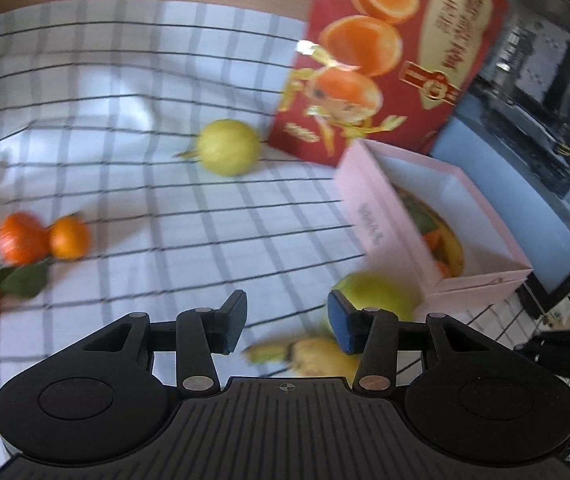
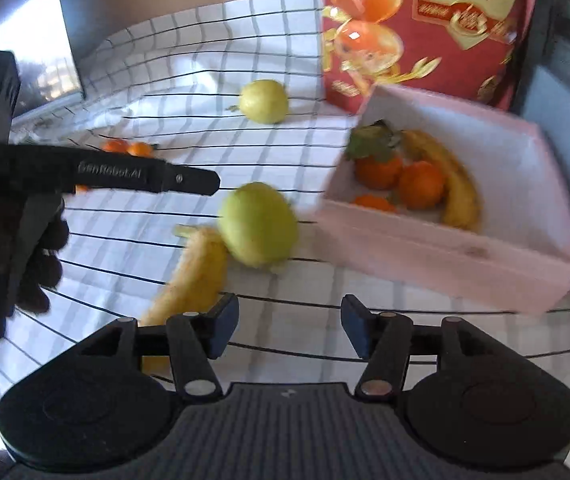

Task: Organize fruits
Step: 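Grasp the yellow banana with the right gripper while the left gripper holds the pear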

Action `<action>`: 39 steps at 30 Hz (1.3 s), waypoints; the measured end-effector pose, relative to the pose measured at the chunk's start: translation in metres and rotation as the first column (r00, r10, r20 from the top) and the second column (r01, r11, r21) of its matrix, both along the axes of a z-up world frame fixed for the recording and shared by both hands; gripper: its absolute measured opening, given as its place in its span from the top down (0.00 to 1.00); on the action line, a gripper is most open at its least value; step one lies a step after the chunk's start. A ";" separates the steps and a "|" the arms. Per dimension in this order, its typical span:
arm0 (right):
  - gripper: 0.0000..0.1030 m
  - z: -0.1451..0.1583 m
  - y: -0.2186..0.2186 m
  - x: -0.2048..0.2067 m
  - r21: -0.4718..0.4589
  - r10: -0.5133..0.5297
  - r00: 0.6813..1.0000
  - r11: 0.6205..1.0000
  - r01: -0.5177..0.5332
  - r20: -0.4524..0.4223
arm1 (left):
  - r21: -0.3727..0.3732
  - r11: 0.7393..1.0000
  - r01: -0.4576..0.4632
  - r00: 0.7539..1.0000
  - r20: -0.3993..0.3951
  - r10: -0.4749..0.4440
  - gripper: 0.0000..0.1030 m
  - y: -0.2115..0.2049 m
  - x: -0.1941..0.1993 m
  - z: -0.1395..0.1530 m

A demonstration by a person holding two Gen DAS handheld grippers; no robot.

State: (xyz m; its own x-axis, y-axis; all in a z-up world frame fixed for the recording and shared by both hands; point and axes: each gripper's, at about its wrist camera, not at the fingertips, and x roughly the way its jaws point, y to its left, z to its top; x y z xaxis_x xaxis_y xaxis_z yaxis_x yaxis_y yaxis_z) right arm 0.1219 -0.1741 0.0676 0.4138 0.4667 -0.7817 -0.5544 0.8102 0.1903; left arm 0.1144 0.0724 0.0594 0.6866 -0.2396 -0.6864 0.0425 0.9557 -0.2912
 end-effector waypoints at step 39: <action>0.49 -0.012 -0.015 -0.054 -0.067 -0.044 0.999 0.997 0.042 -0.028 | 0.513 0.695 0.504 0.804 0.015 -0.595 0.46 -0.089 -0.025 0.003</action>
